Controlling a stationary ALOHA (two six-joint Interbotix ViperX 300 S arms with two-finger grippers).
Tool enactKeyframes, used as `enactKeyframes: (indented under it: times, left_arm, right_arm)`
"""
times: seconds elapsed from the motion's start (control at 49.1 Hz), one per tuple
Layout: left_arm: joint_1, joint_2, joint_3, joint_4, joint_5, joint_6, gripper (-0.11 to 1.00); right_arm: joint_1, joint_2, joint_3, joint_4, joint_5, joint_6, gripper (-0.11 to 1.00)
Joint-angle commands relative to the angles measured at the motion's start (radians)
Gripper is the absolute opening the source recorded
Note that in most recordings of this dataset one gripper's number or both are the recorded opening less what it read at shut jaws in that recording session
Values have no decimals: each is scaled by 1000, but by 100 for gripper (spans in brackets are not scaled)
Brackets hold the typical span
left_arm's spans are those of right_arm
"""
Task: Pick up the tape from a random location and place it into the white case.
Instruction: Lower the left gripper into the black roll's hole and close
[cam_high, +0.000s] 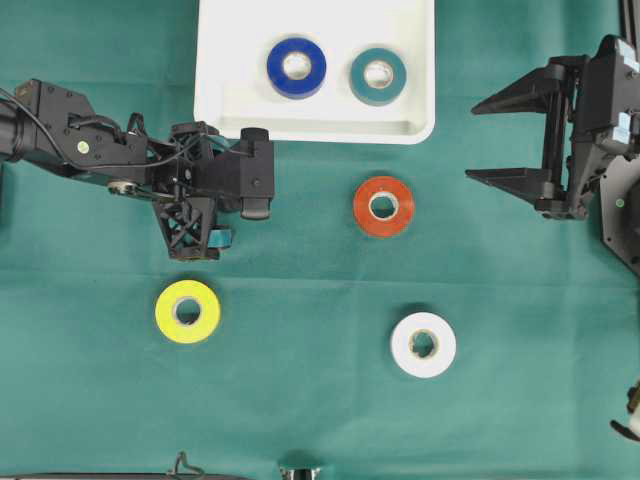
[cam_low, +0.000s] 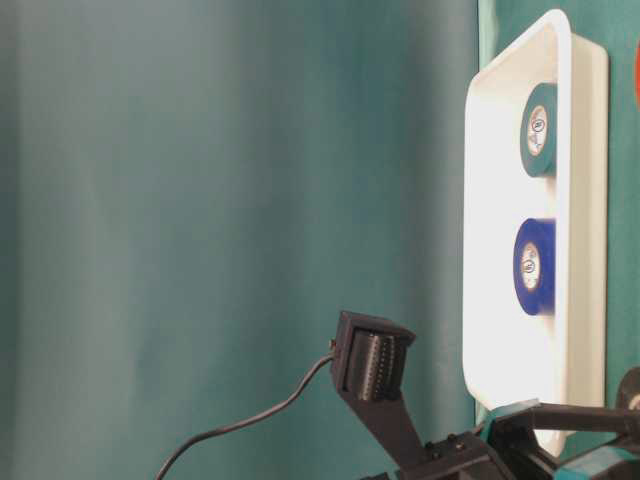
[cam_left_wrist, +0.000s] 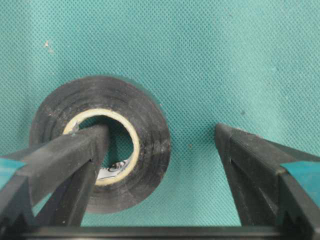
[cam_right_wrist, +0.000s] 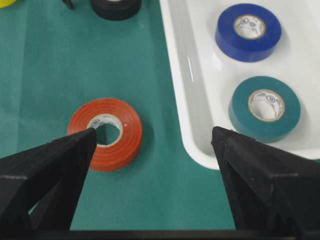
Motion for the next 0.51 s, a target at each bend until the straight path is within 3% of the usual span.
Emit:
enactKeyframes:
  times: [0.0, 0.488]
  left_arm:
    - [3, -9, -8, 2, -2, -3, 99]
    - [3, -11, -8, 2, 2, -3, 94]
  right_arm:
    - [0, 2, -14, 3, -9, 0, 90]
    - [0, 26, -17, 3, -9, 0, 90]
